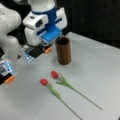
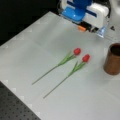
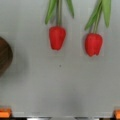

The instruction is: Flower insertion into a vase

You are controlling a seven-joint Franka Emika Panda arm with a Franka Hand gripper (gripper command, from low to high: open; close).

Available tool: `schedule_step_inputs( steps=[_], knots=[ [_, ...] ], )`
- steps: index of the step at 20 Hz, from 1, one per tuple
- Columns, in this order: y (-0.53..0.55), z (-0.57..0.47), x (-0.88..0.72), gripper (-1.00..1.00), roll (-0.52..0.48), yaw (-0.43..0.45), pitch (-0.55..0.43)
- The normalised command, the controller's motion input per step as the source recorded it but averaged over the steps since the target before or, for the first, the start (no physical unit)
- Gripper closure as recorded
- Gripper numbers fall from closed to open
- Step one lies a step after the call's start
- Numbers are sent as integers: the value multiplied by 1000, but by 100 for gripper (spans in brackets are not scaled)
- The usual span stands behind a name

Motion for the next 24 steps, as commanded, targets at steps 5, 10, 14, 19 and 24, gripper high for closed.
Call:
schedule_step_inputs(
  steps=[5,10,14,19,24],
  knots=[
    [-18,-72,72,-100,91,195,-3],
    [-12,-236,245,-100,89,102,12],
    [51,-350,384,-100,82,8,27],
    [81,-279,409,-100,91,-43,62],
    [44,-208,446,-100,90,-88,97]
  ],
)
